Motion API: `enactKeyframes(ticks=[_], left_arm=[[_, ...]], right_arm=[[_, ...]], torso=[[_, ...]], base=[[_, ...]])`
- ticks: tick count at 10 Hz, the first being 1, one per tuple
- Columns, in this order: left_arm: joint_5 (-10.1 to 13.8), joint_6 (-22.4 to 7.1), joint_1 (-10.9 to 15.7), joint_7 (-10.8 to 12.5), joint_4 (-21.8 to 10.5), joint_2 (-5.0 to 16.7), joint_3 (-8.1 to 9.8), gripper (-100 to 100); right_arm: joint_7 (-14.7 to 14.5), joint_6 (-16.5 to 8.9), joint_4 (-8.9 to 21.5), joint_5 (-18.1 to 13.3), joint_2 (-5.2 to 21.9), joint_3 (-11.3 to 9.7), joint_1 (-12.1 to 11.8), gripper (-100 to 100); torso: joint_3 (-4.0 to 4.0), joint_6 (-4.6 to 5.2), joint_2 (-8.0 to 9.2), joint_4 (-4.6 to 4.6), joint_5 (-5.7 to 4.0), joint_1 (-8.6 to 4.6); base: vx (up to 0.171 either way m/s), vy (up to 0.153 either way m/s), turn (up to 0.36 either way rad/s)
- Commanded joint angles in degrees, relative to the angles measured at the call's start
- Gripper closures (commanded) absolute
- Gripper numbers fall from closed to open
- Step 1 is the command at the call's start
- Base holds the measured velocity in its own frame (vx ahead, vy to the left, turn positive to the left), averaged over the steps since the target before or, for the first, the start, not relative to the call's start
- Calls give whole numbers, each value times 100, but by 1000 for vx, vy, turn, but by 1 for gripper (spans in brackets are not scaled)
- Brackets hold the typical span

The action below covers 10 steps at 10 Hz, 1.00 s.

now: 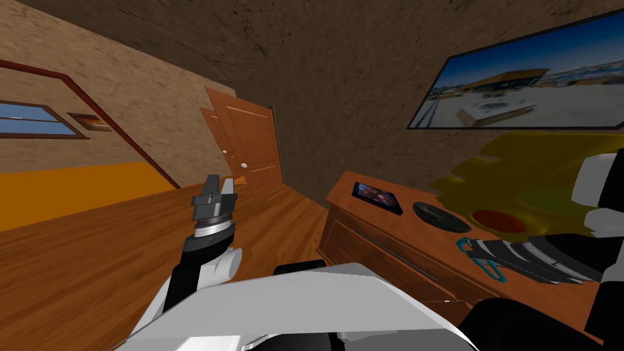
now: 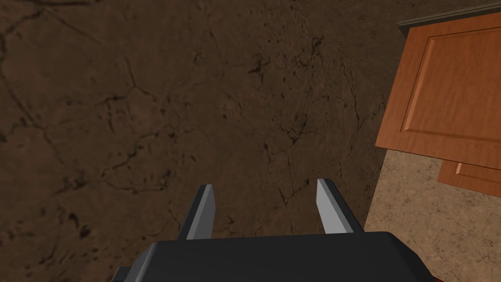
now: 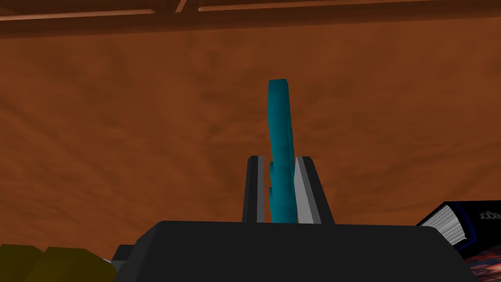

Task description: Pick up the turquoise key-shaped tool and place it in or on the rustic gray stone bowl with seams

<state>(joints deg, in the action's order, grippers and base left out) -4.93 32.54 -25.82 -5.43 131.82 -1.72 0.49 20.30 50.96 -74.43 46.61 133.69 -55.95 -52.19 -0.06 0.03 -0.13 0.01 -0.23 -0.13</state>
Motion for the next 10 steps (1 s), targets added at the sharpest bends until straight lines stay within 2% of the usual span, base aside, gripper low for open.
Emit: enactKeyframes(ticks=[1, 4, 5, 7, 10], left_arm=[[0, 0, 0, 0, 0, 0, 0, 0], [0, 0, 1, 0, 0, -1, -1, 0], [0, 0, 1, 0, 0, -1, -1, 0], [0, 0, 2, 0, 0, -1, -1, 0], [0, 0, 2, 0, 0, 0, -1, 0]], right_arm=[[114, 41, -70, -6, 11, -179, -40, 100], [300, 105, -172, -17, 25, -458, -100, 100], [460, 161, -247, -21, 43, -680, -149, 100], [641, 227, -321, -17, 76, -910, -201, 100], [941, 345, -416, 12, 166, -1243, -286, 100]], torso=[[0, 0, 0, 0, 0, 0], [26, 14, 47, 8, 9, 33], [27, 15, 49, 7, 12, 36], [33, 19, 61, 7, 18, 52], [25, 21, 51, 2, 19, 33]], base=[[-29, 36, 103], [-64, 73, 70], [-83, 87, 165], [-92, 97, 109], [-75, 41, 121]])
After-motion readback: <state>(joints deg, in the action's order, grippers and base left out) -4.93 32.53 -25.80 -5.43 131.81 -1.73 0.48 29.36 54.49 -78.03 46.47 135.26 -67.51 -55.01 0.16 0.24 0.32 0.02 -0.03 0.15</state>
